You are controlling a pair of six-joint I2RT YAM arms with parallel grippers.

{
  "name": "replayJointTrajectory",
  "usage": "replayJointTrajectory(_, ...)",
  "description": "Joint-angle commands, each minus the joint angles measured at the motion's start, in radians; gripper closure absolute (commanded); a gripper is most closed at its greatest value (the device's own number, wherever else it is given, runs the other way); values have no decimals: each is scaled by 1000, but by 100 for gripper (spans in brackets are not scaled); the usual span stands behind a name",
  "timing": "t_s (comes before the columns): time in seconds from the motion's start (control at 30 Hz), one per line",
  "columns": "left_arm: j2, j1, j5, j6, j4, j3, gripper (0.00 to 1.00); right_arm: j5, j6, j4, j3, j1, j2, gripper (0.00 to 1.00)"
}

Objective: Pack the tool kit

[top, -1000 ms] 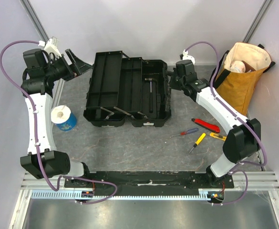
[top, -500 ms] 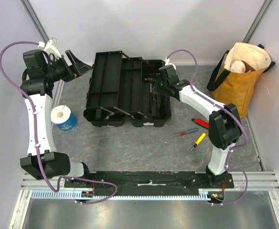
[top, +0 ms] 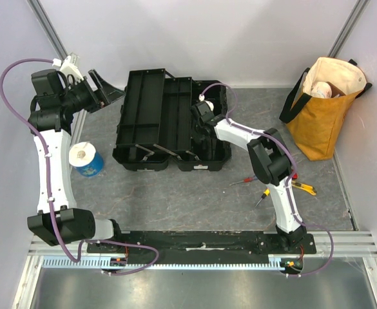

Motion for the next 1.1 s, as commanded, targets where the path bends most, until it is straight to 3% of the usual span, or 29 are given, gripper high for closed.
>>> replayJointTrajectory(0.0, -40, -4, 31, -31, 27, -5, 17, 12, 5, 13, 94, 3, 42, 91)
replayJointTrajectory(0.1, -37, -5, 33, -31, 27, -2, 17, 37, 22, -10, 110, 1, 49, 70)
replayJointTrajectory(0.23, -29, -4, 36, -30, 15, 26, 17, 92, 40, -87, 139, 1, 16, 57)
replayJointTrajectory(0.67, 17, -13, 68, -18, 30, 79, 18, 235, 31, -114, -8, -72, -300, 67)
replayJointTrajectory(0.9, 41, -174, 109, 76, 70, 95, 15, 221, 99, -214, -160, -229, -521, 63)
replayJointTrajectory(1.07, 71, -316, 148, 153, 99, 105, 15, 251, 158, -327, -352, -339, -662, 53)
